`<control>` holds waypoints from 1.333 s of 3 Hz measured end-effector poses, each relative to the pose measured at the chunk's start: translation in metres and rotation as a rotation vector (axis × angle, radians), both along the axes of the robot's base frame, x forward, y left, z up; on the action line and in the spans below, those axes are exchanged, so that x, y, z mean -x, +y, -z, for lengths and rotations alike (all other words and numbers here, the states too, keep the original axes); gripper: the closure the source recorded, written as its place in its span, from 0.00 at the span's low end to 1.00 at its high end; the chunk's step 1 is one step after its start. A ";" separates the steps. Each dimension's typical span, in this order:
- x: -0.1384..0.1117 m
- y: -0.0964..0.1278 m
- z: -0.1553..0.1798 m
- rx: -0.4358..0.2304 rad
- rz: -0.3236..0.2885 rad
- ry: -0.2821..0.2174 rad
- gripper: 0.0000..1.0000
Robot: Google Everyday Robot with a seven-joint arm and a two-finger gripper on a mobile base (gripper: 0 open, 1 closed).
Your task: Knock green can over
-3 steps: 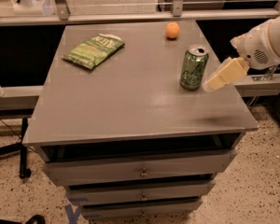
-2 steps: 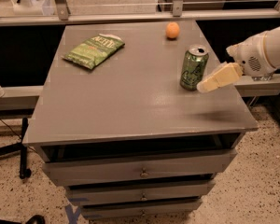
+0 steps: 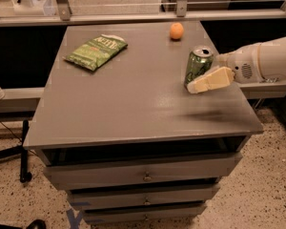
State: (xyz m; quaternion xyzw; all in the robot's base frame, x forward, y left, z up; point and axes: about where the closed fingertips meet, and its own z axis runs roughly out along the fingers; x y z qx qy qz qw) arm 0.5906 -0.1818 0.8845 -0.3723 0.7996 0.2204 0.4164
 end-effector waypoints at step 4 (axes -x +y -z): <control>0.058 0.100 -0.039 -0.372 -0.190 0.076 0.00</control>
Offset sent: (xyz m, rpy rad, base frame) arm -0.0515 0.0832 0.0313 0.3197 0.0657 0.1456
